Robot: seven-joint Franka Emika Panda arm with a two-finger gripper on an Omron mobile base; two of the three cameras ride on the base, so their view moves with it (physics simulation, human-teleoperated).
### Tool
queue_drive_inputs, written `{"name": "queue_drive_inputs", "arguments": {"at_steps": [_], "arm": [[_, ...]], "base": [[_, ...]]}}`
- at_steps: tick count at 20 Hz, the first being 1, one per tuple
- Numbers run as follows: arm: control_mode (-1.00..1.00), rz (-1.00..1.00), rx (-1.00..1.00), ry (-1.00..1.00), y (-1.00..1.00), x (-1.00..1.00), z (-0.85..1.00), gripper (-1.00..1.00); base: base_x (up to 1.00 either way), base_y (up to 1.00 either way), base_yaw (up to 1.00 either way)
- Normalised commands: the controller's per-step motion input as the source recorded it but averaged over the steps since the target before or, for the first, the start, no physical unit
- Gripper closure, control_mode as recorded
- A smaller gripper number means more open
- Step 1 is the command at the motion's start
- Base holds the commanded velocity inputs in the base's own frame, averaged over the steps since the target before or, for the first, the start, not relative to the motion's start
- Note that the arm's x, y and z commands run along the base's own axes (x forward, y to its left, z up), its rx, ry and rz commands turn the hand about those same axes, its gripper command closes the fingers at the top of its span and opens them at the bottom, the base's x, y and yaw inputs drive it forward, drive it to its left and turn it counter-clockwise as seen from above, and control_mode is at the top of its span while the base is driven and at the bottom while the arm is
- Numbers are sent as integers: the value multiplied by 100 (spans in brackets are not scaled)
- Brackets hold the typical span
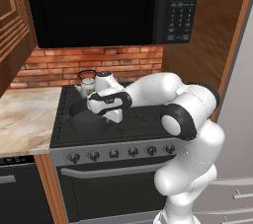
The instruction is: Pick the kettle from the cabinet and place it on a stove burner. Then pick the pot from the counter and place it on another stove burner. Finally, turn both burners on.
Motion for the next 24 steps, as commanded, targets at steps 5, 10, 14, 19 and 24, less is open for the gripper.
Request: {"name": "queue_drive_inputs", "arguments": {"at_steps": [5, 10, 14, 19, 24], "arm": [[-100, 0, 0, 0, 6, 2, -11, 100], [-100, 0, 0, 0, 14, 0, -12, -100], [-100, 0, 0, 0, 1, 0, -1, -100], [-100, 0, 0, -4, 0, -5, 0, -100], [-100, 0, 0, -9, 0, -17, 6, -100]], "base": [[0, 0, 0], [0, 0, 0], [0, 0, 0], [0, 0, 0], [0, 0, 0]]}}
